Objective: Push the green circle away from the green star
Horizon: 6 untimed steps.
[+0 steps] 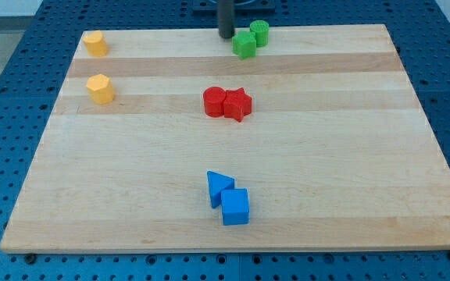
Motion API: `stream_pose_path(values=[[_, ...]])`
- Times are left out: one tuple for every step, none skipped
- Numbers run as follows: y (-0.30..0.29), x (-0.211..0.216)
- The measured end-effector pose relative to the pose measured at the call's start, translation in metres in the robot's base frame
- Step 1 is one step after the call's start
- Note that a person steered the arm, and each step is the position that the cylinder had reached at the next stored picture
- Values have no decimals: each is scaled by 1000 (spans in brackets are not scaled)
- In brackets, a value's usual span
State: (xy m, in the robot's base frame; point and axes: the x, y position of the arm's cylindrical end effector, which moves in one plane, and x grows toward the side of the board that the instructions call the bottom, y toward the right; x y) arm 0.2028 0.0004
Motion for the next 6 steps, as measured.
stream_pose_path(values=[[40, -8], [60, -10], [85, -10], [97, -10], [97, -10], [85, -9]])
